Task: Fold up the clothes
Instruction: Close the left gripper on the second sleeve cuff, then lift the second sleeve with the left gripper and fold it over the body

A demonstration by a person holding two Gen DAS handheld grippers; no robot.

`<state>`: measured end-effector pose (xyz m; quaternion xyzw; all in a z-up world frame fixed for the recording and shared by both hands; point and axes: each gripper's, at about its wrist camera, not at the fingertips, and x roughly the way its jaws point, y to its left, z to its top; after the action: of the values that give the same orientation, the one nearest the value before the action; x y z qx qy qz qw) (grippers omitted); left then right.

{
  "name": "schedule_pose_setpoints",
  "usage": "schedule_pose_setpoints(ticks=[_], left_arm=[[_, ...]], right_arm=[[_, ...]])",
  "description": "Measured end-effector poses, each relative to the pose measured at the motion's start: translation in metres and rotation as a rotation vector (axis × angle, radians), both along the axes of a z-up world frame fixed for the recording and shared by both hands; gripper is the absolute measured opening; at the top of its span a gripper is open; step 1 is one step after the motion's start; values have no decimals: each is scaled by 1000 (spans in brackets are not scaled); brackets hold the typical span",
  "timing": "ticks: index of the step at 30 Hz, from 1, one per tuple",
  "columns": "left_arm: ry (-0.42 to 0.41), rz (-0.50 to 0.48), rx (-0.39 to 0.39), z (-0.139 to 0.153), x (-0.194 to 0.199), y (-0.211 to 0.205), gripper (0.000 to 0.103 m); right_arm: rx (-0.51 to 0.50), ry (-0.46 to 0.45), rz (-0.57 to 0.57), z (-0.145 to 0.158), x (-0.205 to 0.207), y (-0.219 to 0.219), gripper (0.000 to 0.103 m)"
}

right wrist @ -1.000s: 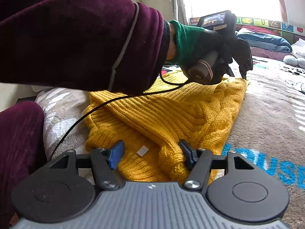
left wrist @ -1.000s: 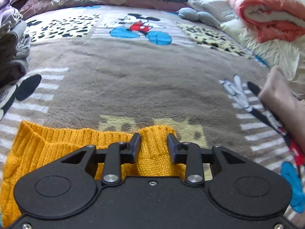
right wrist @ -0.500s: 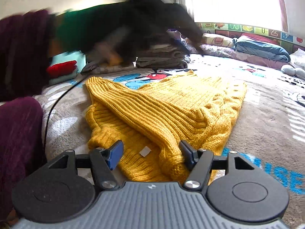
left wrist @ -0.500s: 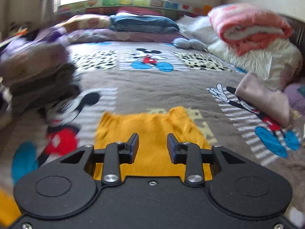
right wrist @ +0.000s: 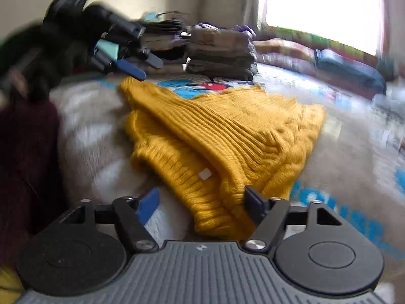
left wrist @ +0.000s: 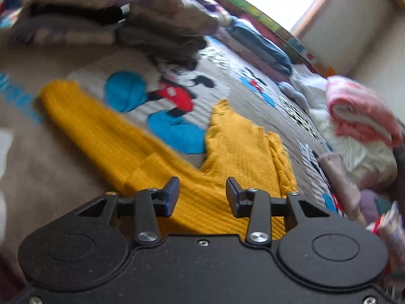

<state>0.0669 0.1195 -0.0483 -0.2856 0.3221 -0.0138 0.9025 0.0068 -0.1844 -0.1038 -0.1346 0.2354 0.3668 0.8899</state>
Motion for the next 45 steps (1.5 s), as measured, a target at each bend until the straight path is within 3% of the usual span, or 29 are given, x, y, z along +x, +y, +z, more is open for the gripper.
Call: schedule_pose_setpoints(ticks=[8, 12, 20, 23, 26, 30, 36, 41, 45], left_arm=[[28, 164, -141, -12, -20, 34, 38], [64, 170, -229, -24, -23, 42, 38], [63, 152, -195, -34, -16, 34, 33], [56, 141, -140, -33, -9, 29, 16], [48, 135, -110, -30, -4, 27, 6], [-23, 87, -76, -7, 3, 15, 4], [-168, -39, -100, 49, 42, -24, 4], [-219, -121, -99, 75, 90, -69, 4], [-184, -149, -100, 68, 127, -98, 4]], right_arm=[[104, -10, -29, 11, 0, -14, 73], [107, -20, -24, 9, 1, -14, 73], [120, -10, -33, 8, 8, -15, 73], [119, 2, -31, 6, 11, -15, 73], [119, 15, -25, 5, 13, -15, 73], [121, 24, -25, 6, 13, -17, 73], [135, 51, -26, 6, 14, -20, 73], [174, 92, -33, 7, 18, -26, 73], [202, 125, -33, 7, 20, -31, 73]])
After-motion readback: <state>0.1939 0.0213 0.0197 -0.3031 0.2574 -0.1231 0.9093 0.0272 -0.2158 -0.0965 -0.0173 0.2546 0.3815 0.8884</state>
